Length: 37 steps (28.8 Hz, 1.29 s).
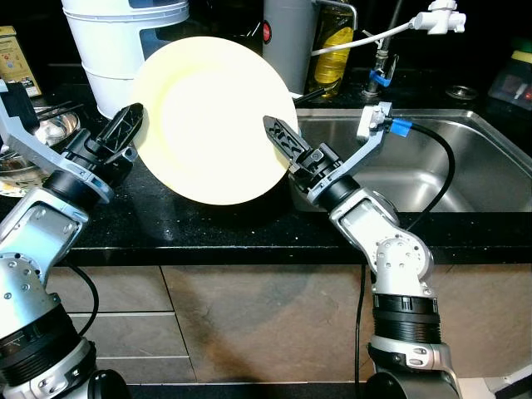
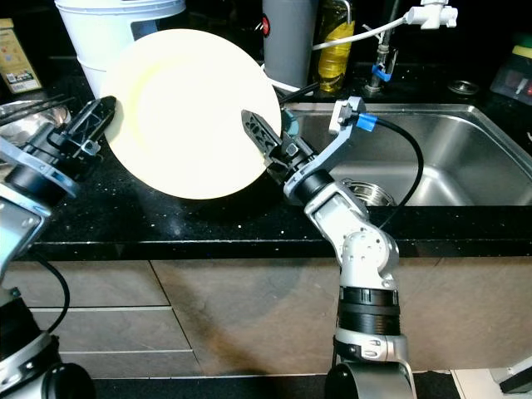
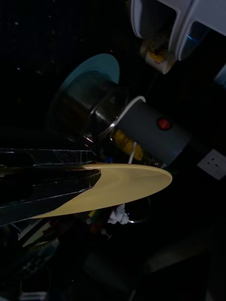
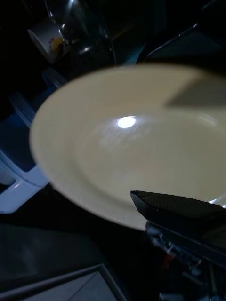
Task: Kitchen organization
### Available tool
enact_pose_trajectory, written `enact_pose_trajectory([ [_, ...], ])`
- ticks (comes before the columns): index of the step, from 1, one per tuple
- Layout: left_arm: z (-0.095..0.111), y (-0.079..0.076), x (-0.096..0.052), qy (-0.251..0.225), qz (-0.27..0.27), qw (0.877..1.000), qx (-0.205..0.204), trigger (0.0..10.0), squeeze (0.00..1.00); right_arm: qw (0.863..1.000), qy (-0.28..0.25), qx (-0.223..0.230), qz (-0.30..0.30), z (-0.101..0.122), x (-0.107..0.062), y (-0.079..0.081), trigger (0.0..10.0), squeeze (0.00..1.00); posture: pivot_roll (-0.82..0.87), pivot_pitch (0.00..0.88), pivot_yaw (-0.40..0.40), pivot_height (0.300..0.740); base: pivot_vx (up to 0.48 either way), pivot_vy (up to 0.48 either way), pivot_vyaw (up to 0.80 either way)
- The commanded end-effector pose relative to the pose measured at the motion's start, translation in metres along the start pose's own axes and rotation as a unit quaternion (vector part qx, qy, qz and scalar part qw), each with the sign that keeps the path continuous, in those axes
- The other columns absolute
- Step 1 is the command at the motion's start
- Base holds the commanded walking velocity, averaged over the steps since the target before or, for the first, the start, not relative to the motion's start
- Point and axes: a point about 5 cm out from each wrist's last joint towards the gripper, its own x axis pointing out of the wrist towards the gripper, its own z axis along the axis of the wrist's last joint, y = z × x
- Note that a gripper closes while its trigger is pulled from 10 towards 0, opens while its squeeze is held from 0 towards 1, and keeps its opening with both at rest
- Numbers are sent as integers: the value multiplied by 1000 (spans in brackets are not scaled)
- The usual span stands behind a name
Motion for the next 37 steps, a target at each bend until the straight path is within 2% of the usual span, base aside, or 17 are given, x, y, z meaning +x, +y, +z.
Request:
enact_pose_trajectory([
  [1,-2,1,-1,-2,-2,1000,-8,0,0,1000,-2,9,8,-1,-2,2,0,0,77,215,-10,740,0,0,0],
  [13,-3,1,0,2,4,1000,-6,0,0,1000,-12,15,13,4,-4,3,0,0,77,212,-10,740,0,0,0],
  [20,-9,9,0,24,43,999,19,0,0,999,-18,22,17,6,-3,3,0,0,77,210,-10,740,0,0,0],
  [21,-10,11,1,28,51,998,25,0,169,999,-22,24,15,7,-3,3,0,0,77,210,-10,740,0,0,0],
  [22,-11,13,1,30,58,997,29,0,169,999,-25,26,13,7,-3,2,0,0,77,210,-10,740,0,0,0],
  [23,-11,13,1,32,61,997,32,4902,1000,999,-27,29,12,8,-3,2,0,0,77,210,-9,740,0,0,0],
  [25,-12,14,1,35,63,997,34,4902,1000,999,-29,31,11,9,-3,1,0,0,77,209,-8,740,0,0,0],
  [26,-13,14,2,37,61,997,34,10000,1000,999,-33,32,10,11,-4,1,0,0,77,209,-8,740,0,0,0],
  [30,-13,14,4,40,65,996,37,10000,1000,998,-44,34,5,17,-4,-2,0,0,76,208,-6,740,0,0,0],
  [33,-11,19,6,31,94,993,57,10000,1000,998,-54,35,0,22,-5,-4,0,0,76,207,-4,740,0,0,0],
  [36,-10,20,6,28,100,993,60,10000,1000,998,-57,35,-1,23,-5,-4,0,0,76,207,-4,740,0,0,0],
  [37,-9,22,5,19,113,992,60,10000,0,998,-61,34,-5,25,-5,-5,0,0,76,207,-4,740,0,0,0],
])
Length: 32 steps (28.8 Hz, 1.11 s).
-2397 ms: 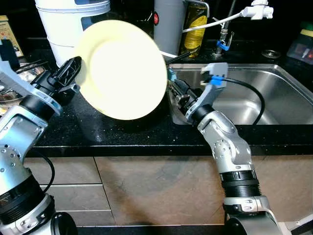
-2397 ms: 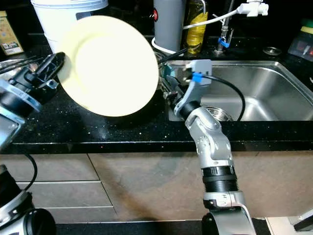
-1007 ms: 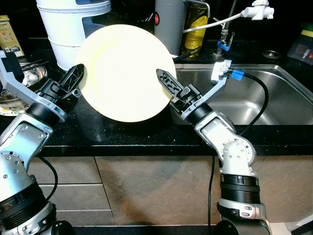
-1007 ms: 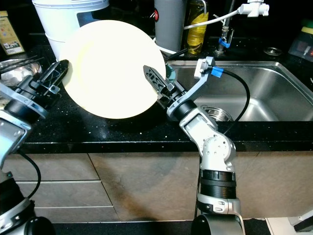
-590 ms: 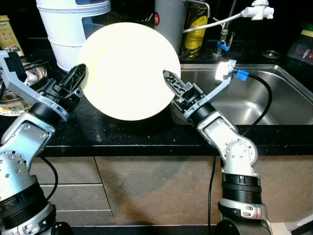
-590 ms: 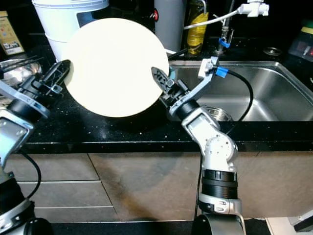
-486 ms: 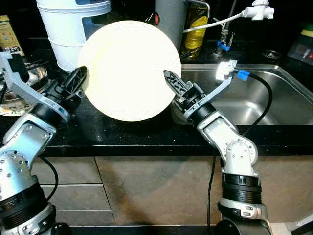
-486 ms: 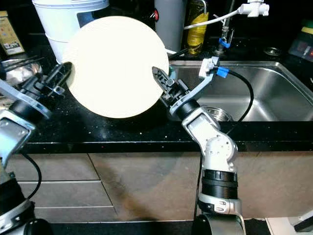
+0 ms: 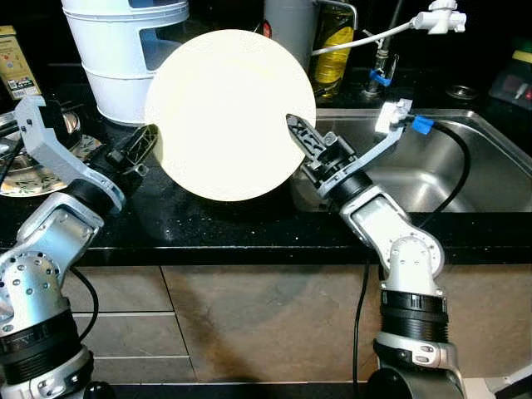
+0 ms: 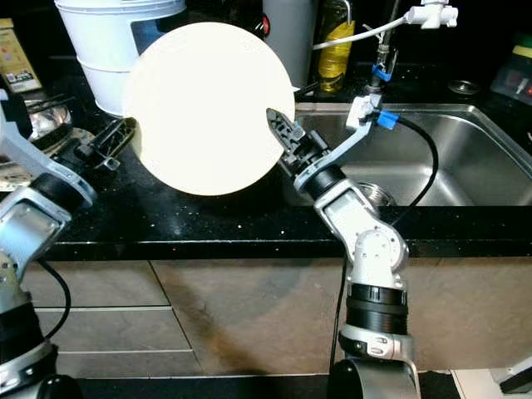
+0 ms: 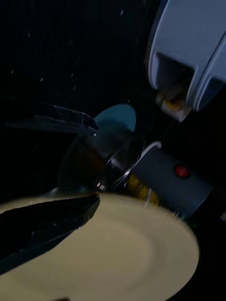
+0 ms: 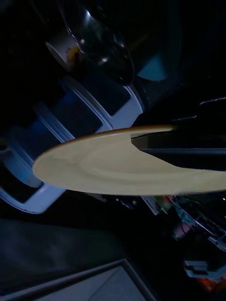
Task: Kitchen organization
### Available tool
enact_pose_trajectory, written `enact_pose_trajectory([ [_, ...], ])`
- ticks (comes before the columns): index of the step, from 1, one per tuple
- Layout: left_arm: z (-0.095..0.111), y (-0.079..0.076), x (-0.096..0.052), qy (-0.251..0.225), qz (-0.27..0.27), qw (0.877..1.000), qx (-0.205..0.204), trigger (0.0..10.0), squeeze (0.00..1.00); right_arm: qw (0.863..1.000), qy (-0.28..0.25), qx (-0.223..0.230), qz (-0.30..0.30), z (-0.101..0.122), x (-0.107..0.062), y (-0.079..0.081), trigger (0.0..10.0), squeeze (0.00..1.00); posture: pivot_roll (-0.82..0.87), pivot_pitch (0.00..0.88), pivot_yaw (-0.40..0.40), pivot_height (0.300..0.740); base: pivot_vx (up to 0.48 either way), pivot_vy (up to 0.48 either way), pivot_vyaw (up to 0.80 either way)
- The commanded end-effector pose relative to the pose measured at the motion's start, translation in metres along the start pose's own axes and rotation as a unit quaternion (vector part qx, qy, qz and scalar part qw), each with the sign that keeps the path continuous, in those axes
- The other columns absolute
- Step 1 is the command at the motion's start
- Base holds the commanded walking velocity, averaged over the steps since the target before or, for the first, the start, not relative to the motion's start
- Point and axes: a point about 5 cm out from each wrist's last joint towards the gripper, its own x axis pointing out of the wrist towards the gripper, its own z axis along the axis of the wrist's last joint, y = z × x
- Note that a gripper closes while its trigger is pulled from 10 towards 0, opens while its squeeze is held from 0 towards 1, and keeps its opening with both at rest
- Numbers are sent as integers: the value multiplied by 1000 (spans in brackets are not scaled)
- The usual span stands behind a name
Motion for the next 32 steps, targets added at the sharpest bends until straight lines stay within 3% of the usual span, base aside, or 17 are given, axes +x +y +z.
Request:
enact_pose_trajectory([
  [1,7,7,-1,-25,29,999,3,10000,0,1000,-25,11,5,10,1,1,0,0,76,207,-4,740,0,0,0],
  [4,18,12,-1,-69,47,996,-12,10000,0,998,-61,27,-1,24,-1,-3,0,0,73,201,-3,740,0,0,0],
  [8,20,13,-1,-69,49,996,-14,10000,0,993,-109,24,-21,42,-3,-9,0,0,73,201,-3,740,0,0,0],
  [12,9,5,1,-42,27,997,58,10000,0,979,-180,-64,-77,68,-8,-15,0,0,65,191,1,740,0,0,0],
  [14,6,4,2,-38,23,997,64,10000,0,975,-187,-80,-86,71,-9,-16,0,0,65,191,1,740,0,0,0],
  [20,-18,-11,10,11,-17,989,145,10000,0,939,-230,-217,-137,93,-19,-19,0,0,60,180,4,740,0,0,0],
  [21,-18,-11,10,11,-17,989,145,10000,0,939,-230,-217,-137,93,-19,-19,0,0,60,180,4,740,0,0,0],
  [22,-26,-14,12,32,-24,987,158,10000,0,917,-207,-300,-160,92,-20,-21,0,0,60,179,4,740,0,0,0],
  [23,-26,-14,12,32,-24,987,158,10000,0,917,-207,-300,-160,92,-20,-21,0,0,60,179,4,740,0,0,0],
  [25,-34,-17,14,50,-40,981,182,10000,0,894,-181,-365,-187,89,-21,-27,0,0,60,179,4,740,0,0,0],
  [26,-42,-20,15,70,-56,973,213,10000,0,872,-152,-415,-208,85,-21,-33,0,0,61,177,2,740,0,0,0],
  [27,-42,-20,15,70,-56,973,213,10000,0,872,-152,-415,-208,85,-21,-33,0,0,61,177,2,740,0,0,0],
  [29,-59,-25,17,106,-85,953,270,10000,0,833,-100,-492,-234,77,-22,-43,0,0,61,177,2,740,0,0,0],
  [30,-69,-31,19,118,-109,937,311,10000,0,810,-77,-529,-239,71,-23,-47,0,0,61,177,2,740,0,0,0],
  [32,-81,-41,20,130,-147,919,343,10000,0,784,-46,-573,-234,62,-22,-52,0,0,61,177,6,740,0,0,0],
])
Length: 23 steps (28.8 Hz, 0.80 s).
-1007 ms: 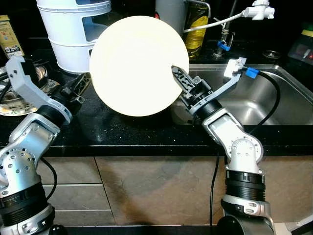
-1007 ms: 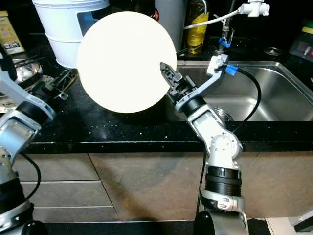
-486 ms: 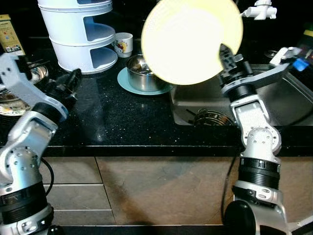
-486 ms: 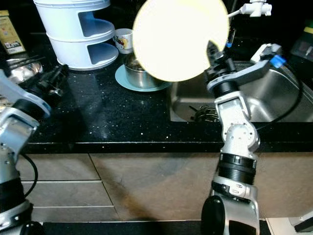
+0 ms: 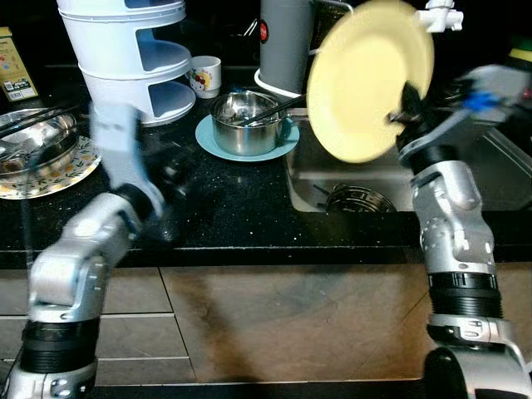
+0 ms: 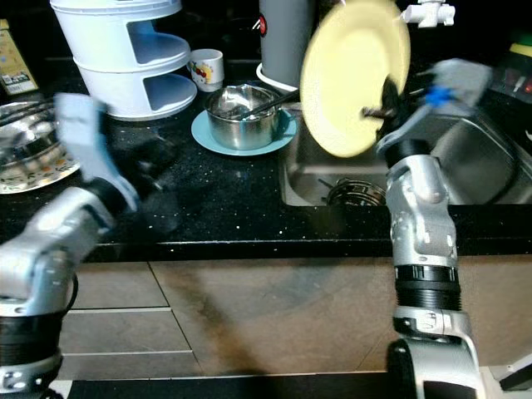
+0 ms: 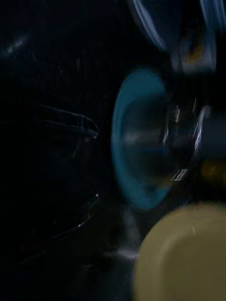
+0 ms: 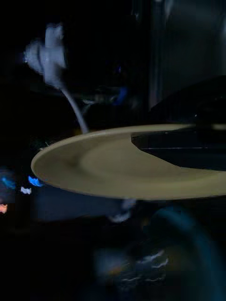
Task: Kitchen organization
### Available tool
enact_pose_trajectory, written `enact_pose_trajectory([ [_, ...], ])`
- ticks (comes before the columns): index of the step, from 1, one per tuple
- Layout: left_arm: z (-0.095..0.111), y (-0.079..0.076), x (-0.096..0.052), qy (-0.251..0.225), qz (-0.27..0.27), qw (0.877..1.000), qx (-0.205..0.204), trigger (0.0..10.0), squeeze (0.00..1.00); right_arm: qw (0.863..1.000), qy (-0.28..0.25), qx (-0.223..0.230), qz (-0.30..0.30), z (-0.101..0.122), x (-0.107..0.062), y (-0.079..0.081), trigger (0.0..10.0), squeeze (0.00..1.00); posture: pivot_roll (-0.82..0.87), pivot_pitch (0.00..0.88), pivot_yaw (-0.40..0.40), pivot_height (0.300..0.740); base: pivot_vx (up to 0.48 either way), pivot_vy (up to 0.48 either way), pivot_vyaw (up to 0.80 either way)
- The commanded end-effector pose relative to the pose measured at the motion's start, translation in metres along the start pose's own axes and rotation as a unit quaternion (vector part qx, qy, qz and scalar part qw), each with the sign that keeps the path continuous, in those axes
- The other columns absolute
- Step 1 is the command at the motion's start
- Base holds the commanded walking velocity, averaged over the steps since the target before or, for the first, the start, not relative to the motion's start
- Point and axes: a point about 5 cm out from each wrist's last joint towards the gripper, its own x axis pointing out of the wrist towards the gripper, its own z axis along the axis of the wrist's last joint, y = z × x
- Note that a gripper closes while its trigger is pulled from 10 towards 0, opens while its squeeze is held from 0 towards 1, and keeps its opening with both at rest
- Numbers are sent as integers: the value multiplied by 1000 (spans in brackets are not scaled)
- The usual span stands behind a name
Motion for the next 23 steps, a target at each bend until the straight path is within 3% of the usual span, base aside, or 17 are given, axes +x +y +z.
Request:
enact_pose_trajectory([
  [1,-4,-14,5,2,-38,999,30,10000,0,998,-2,-54,16,-7,-2,8,0,0,61,177,6,740,0,0,0],
  [6,0,-26,12,-7,-77,997,18,10000,0,996,7,-83,34,-18,-4,16,0,0,56,179,13,740,0,0,0],
  [13,-2,-29,14,-13,-95,995,34,10000,0,992,20,-121,31,-31,2,19,0,0,61,186,10,740,0,0,0],
  [19,-4,-39,14,-8,-133,991,19,10000,0,976,86,-188,73,-60,-1,28,0,0,63,189,8,740,0,0,0],
  [23,-3,-45,16,-8,-149,989,16,10000,0,970,128,-192,72,-72,-2,23,0,0,65,192,5,740,0,0,0],
])
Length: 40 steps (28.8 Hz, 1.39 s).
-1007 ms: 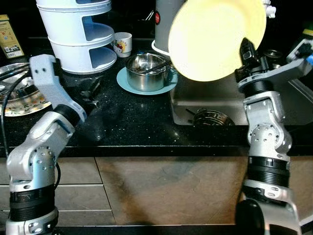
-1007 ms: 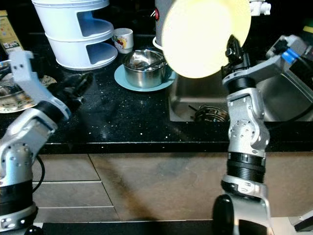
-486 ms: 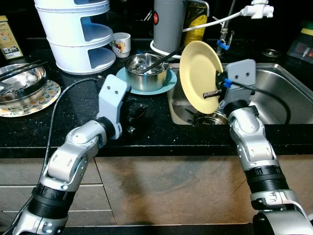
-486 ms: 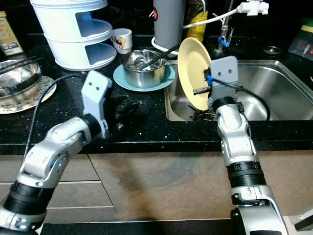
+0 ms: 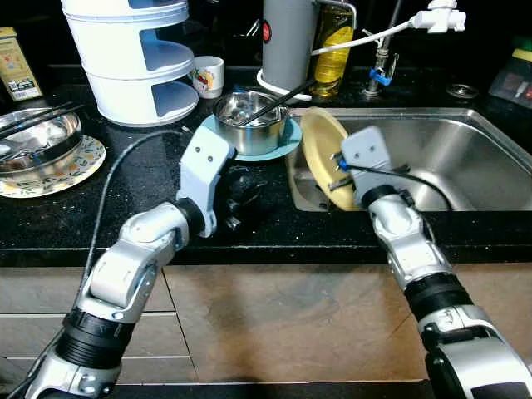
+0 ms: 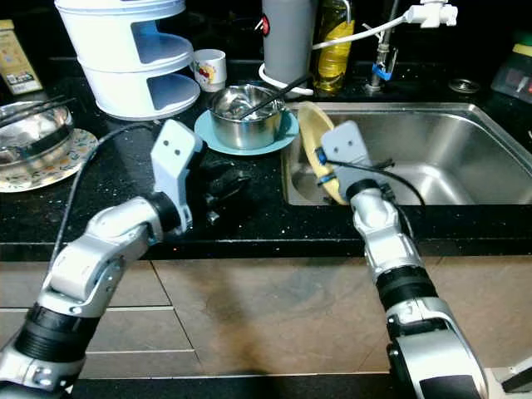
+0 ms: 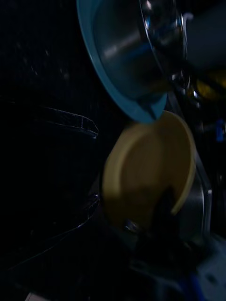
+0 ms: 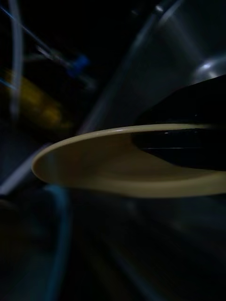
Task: Kitchen organization
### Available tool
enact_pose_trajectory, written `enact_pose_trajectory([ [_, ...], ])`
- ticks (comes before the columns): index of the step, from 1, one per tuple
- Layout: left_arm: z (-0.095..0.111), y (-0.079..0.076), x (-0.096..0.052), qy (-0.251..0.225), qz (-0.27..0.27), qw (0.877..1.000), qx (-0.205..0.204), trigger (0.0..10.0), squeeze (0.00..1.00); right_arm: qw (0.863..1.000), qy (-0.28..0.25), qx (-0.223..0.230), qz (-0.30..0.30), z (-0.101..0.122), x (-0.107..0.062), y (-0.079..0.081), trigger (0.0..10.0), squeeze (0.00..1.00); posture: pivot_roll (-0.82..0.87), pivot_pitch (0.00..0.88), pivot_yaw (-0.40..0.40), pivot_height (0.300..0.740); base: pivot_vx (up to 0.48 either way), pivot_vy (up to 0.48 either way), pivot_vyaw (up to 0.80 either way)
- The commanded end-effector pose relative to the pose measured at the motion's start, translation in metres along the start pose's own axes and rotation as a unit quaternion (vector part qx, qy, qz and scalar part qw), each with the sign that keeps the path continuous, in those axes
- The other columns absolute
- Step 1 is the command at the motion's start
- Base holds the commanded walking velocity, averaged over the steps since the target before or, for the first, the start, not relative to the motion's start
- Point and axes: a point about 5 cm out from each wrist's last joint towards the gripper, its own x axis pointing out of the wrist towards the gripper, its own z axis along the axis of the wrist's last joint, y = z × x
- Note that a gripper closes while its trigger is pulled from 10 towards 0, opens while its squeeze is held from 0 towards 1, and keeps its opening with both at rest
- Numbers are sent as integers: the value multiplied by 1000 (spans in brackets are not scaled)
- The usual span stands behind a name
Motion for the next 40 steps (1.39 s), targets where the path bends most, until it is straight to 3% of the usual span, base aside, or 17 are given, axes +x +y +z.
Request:
enact_pose_trajectory([
  [1,0,-8,4,2,-26,1000,-10,10000,0,1000,26,-14,-6,-6,2,-8,1569,0,65,192,5,740,0,0,0],
  [2,1,-10,5,0,-32,999,-12,10000,0,999,30,-13,-11,-7,3,-10,1569,0,65,195,6,740,0,0,0],
  [3,2,-11,7,3,-40,999,-13,10000,0,999,37,-20,-14,-7,4,-13,4902,0,65,195,6,740,0,0,0],
  [4,2,-11,7,3,-40,999,-13,10000,0,999,37,-20,-14,-7,4,-13,4902,0,65,195,6,740,0,0,0],
  [5,2,-11,8,6,-40,999,-12,10000,0,999,40,-18,-17,-7,5,-15,8314,0,66,198,7,740,0,0,0],
  [6,2,-11,9,6,-42,999,-12,10000,0,999,42,-21,-19,-7,6,-17,10000,0,66,198,7,740,0,0,0],
  [15,2,-11,11,12,-50,999,-13,10000,0,998,55,-19,-22,-10,8,-23,10000,0,64,199,7,740,0,0,0],
  [16,2,-10,11,11,-48,999,-13,10000,0,998,56,-17,-21,-11,8,-23,10000,1000,64,199,7,740,0,0,0],
  [21,3,-7,11,5,-30,999,-10,10000,0,998,52,-6,-34,-9,9,-26,10000,1000,63,200,7,740,0,0,0],
  [22,4,-7,11,3,-26,1000,-10,10000,0,998,47,-1,-38,-7,10,-26,10000,361,63,200,7,740,0,0,0],
  [23,5,-5,10,-1,-18,1000,-9,10000,0,999,36,8,-40,-3,11,-27,10000,0,65,201,5,740,0,0,0],
  [24,5,-5,10,-1,-18,1000,-9,10000,0,999,36,8,-40,-3,11,-27,10000,0,65,201,5,740,0,0,0],
  [31,16,7,6,-35,33,999,-24,10000,0,985,-58,140,-81,28,15,-37,10000,0,68,199,2,740,0,0,0],
  [32,16,7,6,-35,33,999,-24,10000,0,985,-58,140,-81,28,15,-37,10000,0,68,199,2,740,0,0,0],
  [36,16,20,-5,-36,83,995,-43,10000,0,967,-104,218,-79,40,9,-38,10000,0,65,199,2,740,0,0,0],
  [40,9,26,-20,-18,101,994,-34,10000,0,961,-113,244,-59,39,1,-30,10000,0,62,200,0,740,0,0,0],
])
